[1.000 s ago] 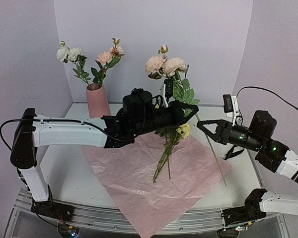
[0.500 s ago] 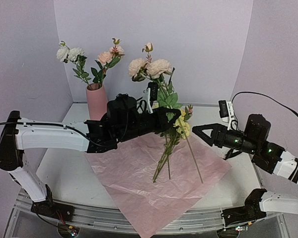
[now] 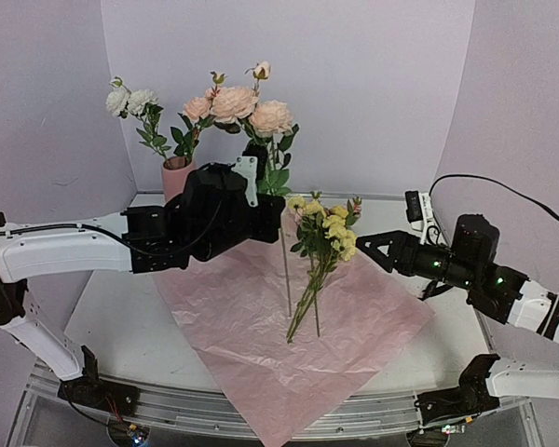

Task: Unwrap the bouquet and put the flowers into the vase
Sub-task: Insert the fake flower into the vase.

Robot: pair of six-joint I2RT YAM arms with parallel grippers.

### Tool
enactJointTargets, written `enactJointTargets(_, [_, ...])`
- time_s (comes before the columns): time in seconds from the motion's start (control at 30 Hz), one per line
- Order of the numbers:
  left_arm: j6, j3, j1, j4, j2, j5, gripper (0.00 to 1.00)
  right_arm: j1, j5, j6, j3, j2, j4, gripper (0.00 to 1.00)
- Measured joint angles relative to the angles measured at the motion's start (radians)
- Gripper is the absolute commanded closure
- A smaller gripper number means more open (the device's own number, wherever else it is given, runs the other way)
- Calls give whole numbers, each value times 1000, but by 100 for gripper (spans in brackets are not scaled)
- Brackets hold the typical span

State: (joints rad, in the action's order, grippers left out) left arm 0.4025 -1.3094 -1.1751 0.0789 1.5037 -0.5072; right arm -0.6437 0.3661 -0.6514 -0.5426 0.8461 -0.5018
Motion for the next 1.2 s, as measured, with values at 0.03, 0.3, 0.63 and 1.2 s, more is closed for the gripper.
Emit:
enactJointTargets(0.03, [-27,0,0,20,-10,-30,98,0,-3,0,0,2,0,2])
enactJointTargets(0.3, [-262,-39,1,82,-68,-244,100,0,-17,-5,0,12,0,2])
enactJointTargets(0.63, [-506,-107,37,46,-104,-387,100,0,-27,-8,-2,17,8,2])
enactJointTargets(1.2, [-742,-395,203,-206,-157,-311,100,0,-58,-21,-32,-1,67,2])
